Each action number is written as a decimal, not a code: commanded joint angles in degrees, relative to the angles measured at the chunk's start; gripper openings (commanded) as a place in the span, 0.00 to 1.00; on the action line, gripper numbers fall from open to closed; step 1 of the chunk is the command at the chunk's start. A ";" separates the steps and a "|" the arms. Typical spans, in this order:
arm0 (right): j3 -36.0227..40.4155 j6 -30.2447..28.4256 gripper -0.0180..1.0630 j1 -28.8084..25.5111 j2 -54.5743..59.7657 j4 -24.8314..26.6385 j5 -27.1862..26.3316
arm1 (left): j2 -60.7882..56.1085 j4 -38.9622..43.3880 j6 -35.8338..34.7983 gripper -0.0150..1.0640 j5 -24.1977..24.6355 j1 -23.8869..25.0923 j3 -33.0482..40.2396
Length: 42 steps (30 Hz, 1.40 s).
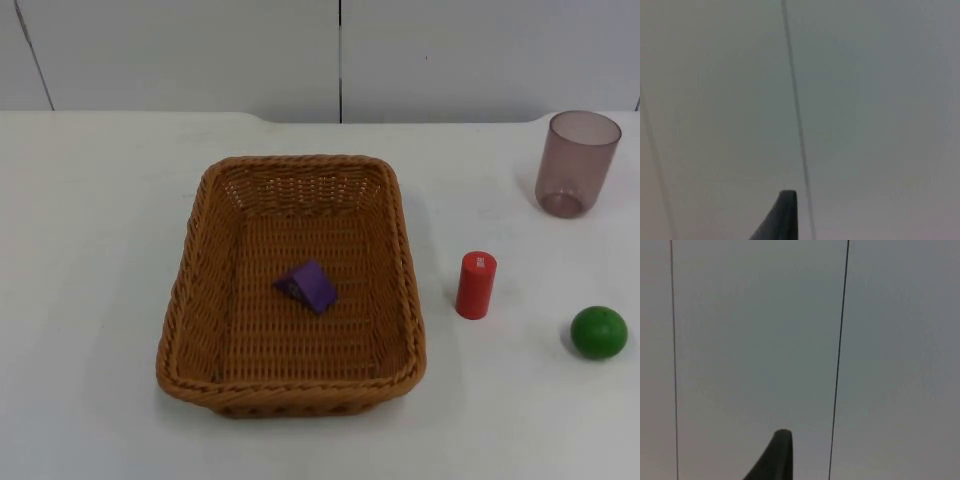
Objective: Pick up the basket with the left hand and place the triangular block into the basket with the right hand.
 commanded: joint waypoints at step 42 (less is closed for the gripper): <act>-1.44 -7.46 0.88 3.74 -11.78 13.36 24.41 | -18.73 -12.25 6.15 0.92 19.67 3.59 3.11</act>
